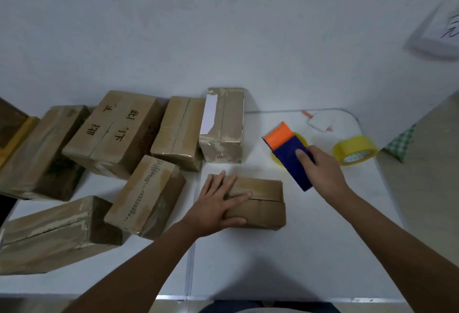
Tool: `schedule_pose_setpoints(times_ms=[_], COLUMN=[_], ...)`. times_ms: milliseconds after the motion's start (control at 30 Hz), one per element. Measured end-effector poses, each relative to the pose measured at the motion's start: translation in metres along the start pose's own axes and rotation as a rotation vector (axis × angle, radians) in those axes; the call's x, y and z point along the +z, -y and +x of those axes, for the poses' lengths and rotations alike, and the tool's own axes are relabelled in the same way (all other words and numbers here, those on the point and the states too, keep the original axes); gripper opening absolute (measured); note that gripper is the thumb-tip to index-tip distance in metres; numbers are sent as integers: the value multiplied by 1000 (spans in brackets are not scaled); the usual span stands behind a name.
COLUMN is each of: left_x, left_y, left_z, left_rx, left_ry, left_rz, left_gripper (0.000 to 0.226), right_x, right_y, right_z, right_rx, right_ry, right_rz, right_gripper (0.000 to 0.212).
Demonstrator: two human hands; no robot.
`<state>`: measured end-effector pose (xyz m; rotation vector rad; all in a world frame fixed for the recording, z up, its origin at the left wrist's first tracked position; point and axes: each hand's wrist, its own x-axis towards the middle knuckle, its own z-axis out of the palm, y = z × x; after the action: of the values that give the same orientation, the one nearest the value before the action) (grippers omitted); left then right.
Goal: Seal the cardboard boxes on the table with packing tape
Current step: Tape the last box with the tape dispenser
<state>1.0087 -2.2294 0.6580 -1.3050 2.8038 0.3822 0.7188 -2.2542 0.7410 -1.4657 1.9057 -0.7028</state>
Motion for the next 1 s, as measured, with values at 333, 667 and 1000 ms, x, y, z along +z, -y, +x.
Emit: schedule_pose_setpoints(times_ms=[333,667,1000], left_x=[10,-1,-69], left_y=[-6,-5,-34], left_z=[22,19,1], left_rx=[-8,37,-786], left_ry=[-97,-67,-29], left_rz=[-204,-357,-1721], left_gripper=[94,75,31], right_x=[6,24,25], right_y=[41,34,34], right_z=[-36,-33,-36], right_rx=[-190,-229,-256], right_ry=[160,234,226], right_rz=[-138,-377,-404], right_gripper=[64,54,45])
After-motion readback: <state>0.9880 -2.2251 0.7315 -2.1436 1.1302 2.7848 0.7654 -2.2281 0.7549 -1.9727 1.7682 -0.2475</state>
